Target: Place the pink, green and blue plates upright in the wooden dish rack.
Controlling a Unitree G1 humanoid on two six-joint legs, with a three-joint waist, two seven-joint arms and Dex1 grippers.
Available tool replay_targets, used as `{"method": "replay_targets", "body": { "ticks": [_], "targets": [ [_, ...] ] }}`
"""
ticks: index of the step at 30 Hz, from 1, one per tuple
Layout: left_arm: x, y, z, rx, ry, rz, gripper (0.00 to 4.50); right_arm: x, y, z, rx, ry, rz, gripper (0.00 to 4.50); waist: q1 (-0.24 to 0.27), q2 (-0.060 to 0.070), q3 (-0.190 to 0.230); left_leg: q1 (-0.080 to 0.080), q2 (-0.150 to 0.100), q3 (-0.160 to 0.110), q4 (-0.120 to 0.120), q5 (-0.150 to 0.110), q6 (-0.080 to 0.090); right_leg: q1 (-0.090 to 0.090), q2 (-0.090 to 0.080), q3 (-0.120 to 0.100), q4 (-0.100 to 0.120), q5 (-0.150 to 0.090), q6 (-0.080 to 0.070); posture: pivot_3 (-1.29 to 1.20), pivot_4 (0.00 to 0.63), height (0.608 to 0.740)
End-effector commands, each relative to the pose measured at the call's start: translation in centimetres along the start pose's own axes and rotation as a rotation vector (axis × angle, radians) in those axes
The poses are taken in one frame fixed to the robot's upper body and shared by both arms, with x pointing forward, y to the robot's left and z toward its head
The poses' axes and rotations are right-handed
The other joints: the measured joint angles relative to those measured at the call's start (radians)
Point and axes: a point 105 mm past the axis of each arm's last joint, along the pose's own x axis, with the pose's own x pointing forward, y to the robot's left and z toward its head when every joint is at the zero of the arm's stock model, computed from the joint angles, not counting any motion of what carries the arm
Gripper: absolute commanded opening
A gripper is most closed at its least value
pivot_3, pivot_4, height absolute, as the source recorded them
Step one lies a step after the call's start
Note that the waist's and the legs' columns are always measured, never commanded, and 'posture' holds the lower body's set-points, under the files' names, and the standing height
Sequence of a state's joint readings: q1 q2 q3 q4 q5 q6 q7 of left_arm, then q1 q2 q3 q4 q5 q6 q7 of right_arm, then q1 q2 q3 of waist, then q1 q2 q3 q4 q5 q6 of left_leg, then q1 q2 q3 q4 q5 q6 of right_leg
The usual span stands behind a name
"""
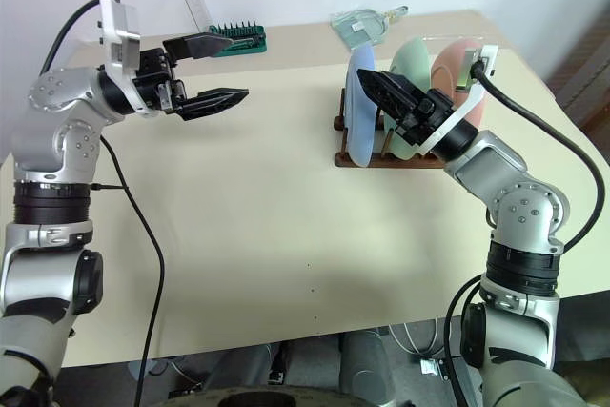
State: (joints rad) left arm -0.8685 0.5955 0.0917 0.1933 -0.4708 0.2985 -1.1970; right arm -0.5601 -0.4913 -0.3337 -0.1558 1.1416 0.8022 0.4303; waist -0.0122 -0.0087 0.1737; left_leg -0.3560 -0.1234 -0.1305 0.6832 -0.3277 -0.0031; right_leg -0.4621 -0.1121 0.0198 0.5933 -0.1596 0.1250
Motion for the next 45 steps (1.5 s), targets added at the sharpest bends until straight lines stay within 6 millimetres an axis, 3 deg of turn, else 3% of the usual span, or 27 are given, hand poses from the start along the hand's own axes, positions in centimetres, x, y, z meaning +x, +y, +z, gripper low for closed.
{"method": "replay_targets", "body": {
  "ticks": [1, 7, 10, 13, 16, 18, 21, 23, 25, 28, 31, 36, 40, 45],
  "targets": [
    [0.0, -0.1, 1.4, 0.041, -0.030, -0.007, 4.50, 0.4, 1.6, 2.2, -0.102, -0.060, 0.055, 4.43, 0.000, 0.000, 0.000, 0.000, 0.000, 0.000, 0.000, 0.000, 0.000, 0.000, 0.000, 0.000, 0.000, 0.000, 0.000, 0.00, 0.150, 0.740],
    [0.0, -0.1, 1.4, 0.034, -0.029, -0.009, 4.50, 0.5, 2.0, 4.3, -0.129, -0.159, 0.075, 4.43, 0.000, 0.000, 0.000, 0.000, 0.000, 0.000, 0.000, 0.000, 0.000, 0.000, 0.000, 0.000, 0.000, 0.000, 0.000, 0.00, 0.150, 0.740],
    [0.0, -0.1, 1.3, 0.038, -0.029, -0.006, 4.50, -0.2, 3.8, 7.0, -0.200, -0.295, 0.142, 4.43, 0.001, 0.000, 0.000, 0.000, 0.000, 0.000, 0.000, 0.000, 0.000, 0.000, 0.000, 0.000, 0.000, 0.000, 0.000, 0.00, 0.150, 0.740],
    [-0.1, -0.1, 1.0, 0.033, -0.029, -0.002, 4.50, -1.1, 5.6, 7.8, -0.274, -0.313, 0.220, 4.43, 0.001, 0.000, 0.000, 0.000, 0.000, 0.000, 0.000, 0.000, 0.000, 0.000, 0.000, 0.000, 0.000, 0.000, 0.000, 0.00, 0.150, 0.740],
    [-0.5, -0.1, 0.2, 0.006, -0.017, 0.005, 4.50, -2.1, 8.2, 6.0, -0.402, -0.187, 0.338, 4.43, 0.003, 0.000, 0.000, 0.000, 0.000, 0.000, 0.000, 0.000, 0.000, 0.000, 0.000, 0.000, 0.000, 0.000, 0.000, 0.00, 0.150, 0.740],
    [-0.8, -0.4, -0.5, -0.011, -0.003, -0.002, 4.50, -2.9, 8.8, 4.8, -0.408, -0.118, 0.391, 4.43, 0.001, 0.000, 0.000, 0.000, 0.000, -0.001, -0.001, 0.000, 0.000, 0.001, 0.000, -0.001, 0.000, 0.000, 0.000, 0.00, 0.150, 0.740],
    [-2.0, -2.3, -3.7, 0.026, 0.088, -0.044, 4.50, -5.0, 9.4, 1.5, -0.410, 0.084, 0.486, 4.43, 0.000, 0.000, 0.000, 0.001, 0.000, 0.000, 0.000, 0.000, 0.001, 0.001, 0.000, 0.000, -0.001, 0.000, 0.000, 0.00, 0.150, 0.740],
    [-2.4, -3.5, -4.8, 0.024, 0.109, -0.065, 4.50, -5.6, 9.2, 0.8, -0.421, 0.130, 0.495, 4.43, 0.000, 0.000, 0.000, 0.002, 0.000, 0.001, -0.001, 0.000, 0.001, 0.002, 0.000, 0.000, -0.002, 0.000, 0.000, 0.00, 0.150, 0.740],
    [-2.1, -5.1, -4.8, 0.016, 0.080, -0.105, 4.50, -6.6, 9.0, 0.4, -0.408, 0.176, 0.504, 4.43, 0.003, 0.000, 0.000, 0.001, 0.000, 0.002, 0.000, -0.001, 0.001, 0.002, 0.000, 0.000, -0.001, 0.000, 0.000, 0.00, 0.150, 0.740],
    [-2.9, -8.1, -5.3, -0.012, 0.084, -0.213, 4.50, -7.8, 8.7, -1.8, -0.357, 0.314, 0.535, 4.43, 0.016, -0.001, 0.000, 0.001, 0.000, 0.000, 0.000, -0.003, 0.005, 0.002, 0.000, -0.001, -0.002, 0.000, 0.000, 0.00, 0.150, 0.740],
    [-3.6, -8.8, -6.0, 0.008, 0.095, -0.190, 4.50, -8.1, 8.2, -2.6, -0.372, 0.343, 0.518, 4.43, 0.020, 0.000, -0.001, 0.002, 0.001, 0.002, 0.000, -0.003, 0.005, 0.003, -0.001, 0.000, -0.002, 0.000, 0.000, 0.00, 0.150, 0.740],
    [-2.6, -9.9, -5.7, -0.003, 0.069, -0.164, 4.50, -9.4, 7.2, -2.2, -0.419, 0.340, 0.479, 4.43, 0.031, -0.001, 0.000, 0.002, 0.001, 0.002, 0.000, -0.004, 0.007, 0.004, -0.001, 0.000, -0.003, 0.000, 0.000, 0.00, 0.150, 0.740],
    [-2.7, -9.7, -6.2, 0.004, 0.068, -0.131, 4.50, -9.4, 7.3, -2.8, -0.437, 0.355, 0.470, 4.43, 0.028, -0.001, 0.000, 0.002, 0.001, 0.002, 0.000, -0.004, 0.007, 0.004, 0.000, 0.000, -0.003, 0.000, 0.000, 0.00, 0.150, 0.740],
    [-2.0, -9.0, -6.3, 0.028, 0.043, -0.087, 4.50, -9.0, 7.2, -2.1, -0.444, 0.351, 0.466, 4.43, 0.027, -0.001, 0.000, 0.002, 0.001, 0.002, 0.000, -0.004, 0.007, 0.004, 0.000, 0.000, -0.004, 0.000, 0.000, 0.00, 0.150, 0.740]
  ]
}}
